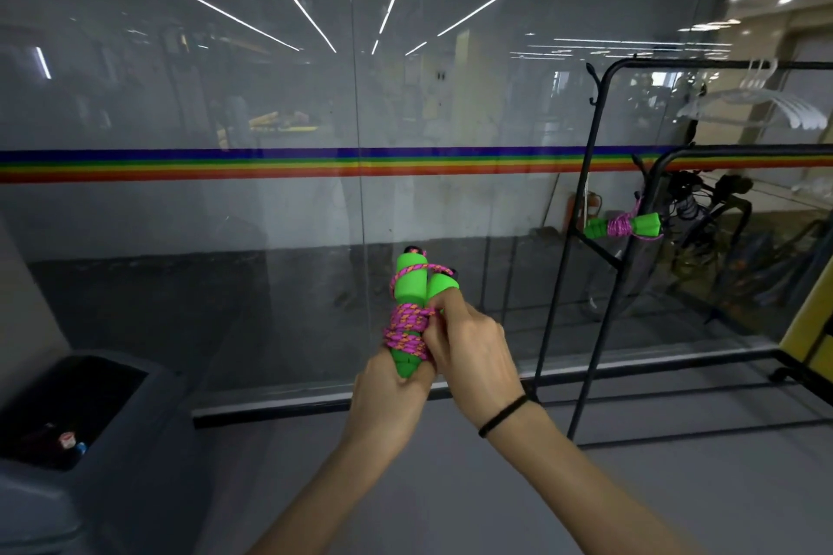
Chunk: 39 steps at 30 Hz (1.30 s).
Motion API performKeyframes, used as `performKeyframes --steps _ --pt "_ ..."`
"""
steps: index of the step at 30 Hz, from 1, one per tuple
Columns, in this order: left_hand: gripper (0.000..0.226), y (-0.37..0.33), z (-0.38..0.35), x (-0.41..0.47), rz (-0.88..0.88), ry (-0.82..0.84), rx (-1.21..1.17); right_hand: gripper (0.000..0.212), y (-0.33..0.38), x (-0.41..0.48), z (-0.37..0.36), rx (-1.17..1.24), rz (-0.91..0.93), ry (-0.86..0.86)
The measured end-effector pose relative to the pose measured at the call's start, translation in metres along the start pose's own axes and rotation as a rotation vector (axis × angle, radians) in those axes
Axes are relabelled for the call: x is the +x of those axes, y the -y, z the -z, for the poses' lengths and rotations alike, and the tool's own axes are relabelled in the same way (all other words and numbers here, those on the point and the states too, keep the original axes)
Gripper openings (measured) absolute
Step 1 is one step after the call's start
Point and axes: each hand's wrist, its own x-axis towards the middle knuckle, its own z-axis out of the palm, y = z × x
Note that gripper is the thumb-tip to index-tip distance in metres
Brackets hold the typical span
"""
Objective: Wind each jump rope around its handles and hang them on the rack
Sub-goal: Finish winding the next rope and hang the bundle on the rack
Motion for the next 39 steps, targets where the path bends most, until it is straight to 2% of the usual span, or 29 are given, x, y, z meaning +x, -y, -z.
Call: performKeyframes --steps 3,8,11,17,21,26,29,31,34,37,39 --pt "0.035 0.001 0.005 0.001 0.021 0.013 -0.051 0.031 -0.002 -0.003 0.004 0.055 0.057 -0.034" --pt "0.038 -0.005 0.009 0.000 -0.050 -0.023 -0.089 0.015 0.000 0.000 0.015 0.041 0.069 -0.112" --pt "0.038 -0.007 0.006 -0.002 -0.057 -0.034 -0.084 0.017 0.002 0.003 0.016 -0.013 0.053 -0.090" --pt "0.035 -0.009 0.004 -0.005 -0.082 -0.032 -0.045 0.023 0.002 0.007 0.013 -0.142 0.037 0.081" --pt "0.034 -0.011 0.003 -0.002 -0.077 -0.030 -0.057 0.022 0.007 0.010 0.012 -0.118 -0.034 0.054" --pt "0.029 -0.005 0.006 -0.001 -0.058 0.027 -0.108 0.032 0.010 -0.002 0.017 -0.136 0.070 -0.030" --pt "0.029 -0.002 0.012 -0.004 -0.093 0.030 -0.135 0.025 0.011 -0.004 0.027 0.017 0.071 -0.014" --pt "0.033 0.000 0.017 -0.003 -0.131 0.011 -0.130 0.014 0.010 -0.004 0.035 0.193 0.007 0.118" --pt "0.036 0.006 0.023 -0.002 -0.192 -0.004 -0.109 0.019 0.007 -0.001 0.045 0.402 -0.131 0.277" --pt "0.034 0.009 0.023 0.000 -0.227 0.037 -0.093 0.016 0.004 0.002 0.047 0.420 -0.181 0.240" --pt "0.029 0.009 0.022 0.000 -0.170 0.120 -0.160 0.021 0.002 0.005 0.047 0.382 -0.178 0.215"
